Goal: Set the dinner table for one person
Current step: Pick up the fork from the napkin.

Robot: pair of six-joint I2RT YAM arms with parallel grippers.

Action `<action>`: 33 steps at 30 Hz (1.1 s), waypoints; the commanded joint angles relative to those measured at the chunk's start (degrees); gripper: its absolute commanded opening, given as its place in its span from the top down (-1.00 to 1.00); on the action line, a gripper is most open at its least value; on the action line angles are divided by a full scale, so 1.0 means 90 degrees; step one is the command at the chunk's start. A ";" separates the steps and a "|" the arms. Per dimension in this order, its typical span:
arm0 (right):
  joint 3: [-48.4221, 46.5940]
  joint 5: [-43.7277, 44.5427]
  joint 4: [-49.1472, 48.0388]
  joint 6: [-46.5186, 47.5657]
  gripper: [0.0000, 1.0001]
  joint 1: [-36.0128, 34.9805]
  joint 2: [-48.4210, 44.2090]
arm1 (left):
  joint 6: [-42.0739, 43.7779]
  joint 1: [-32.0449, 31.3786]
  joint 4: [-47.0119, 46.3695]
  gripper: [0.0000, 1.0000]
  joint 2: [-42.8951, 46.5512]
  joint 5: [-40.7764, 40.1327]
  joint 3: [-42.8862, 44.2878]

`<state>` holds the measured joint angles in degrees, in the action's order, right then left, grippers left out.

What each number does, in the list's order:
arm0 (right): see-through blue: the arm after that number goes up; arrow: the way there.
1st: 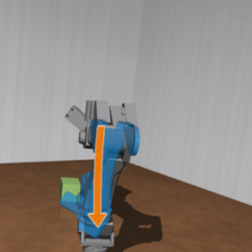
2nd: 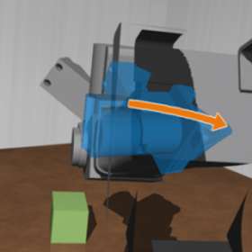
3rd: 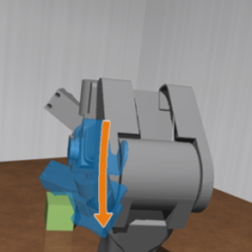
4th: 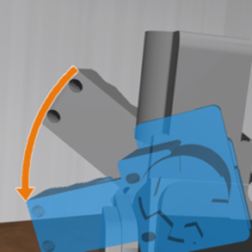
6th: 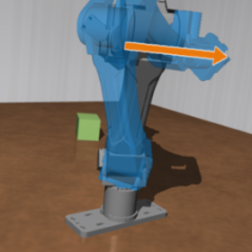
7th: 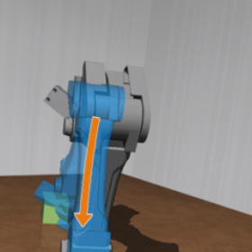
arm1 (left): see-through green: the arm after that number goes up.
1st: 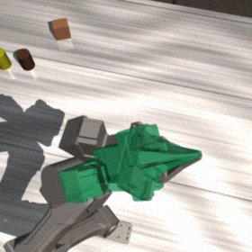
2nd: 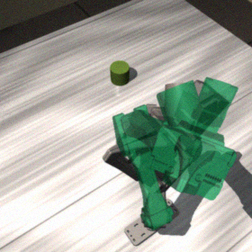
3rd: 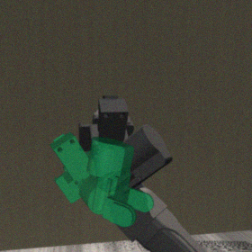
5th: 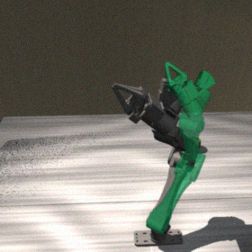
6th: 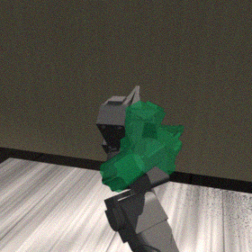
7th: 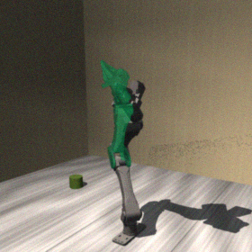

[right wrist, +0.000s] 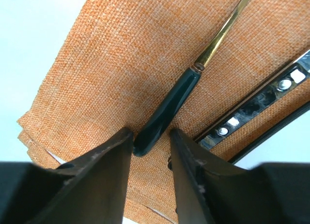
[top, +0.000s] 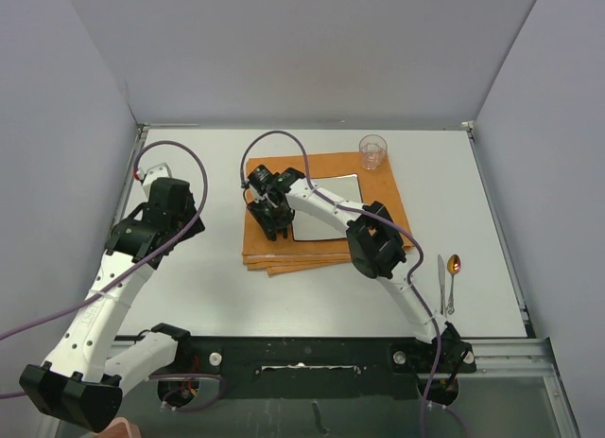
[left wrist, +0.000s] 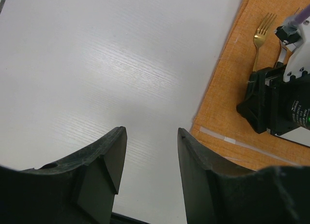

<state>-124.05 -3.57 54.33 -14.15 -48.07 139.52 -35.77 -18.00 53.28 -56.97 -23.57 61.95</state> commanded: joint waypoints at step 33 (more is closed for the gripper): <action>0.4701 -0.4699 -0.6451 -0.3666 1.00 0.1757 -0.4174 | -0.0004 0.0029 -0.3893 0.12 -0.0152 0.3823 -0.0825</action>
<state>-82.52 -38.92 3.73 -44.05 -30.83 105.25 -35.86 -17.87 37.08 -57.17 -7.07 54.89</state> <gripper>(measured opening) 0.165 0.441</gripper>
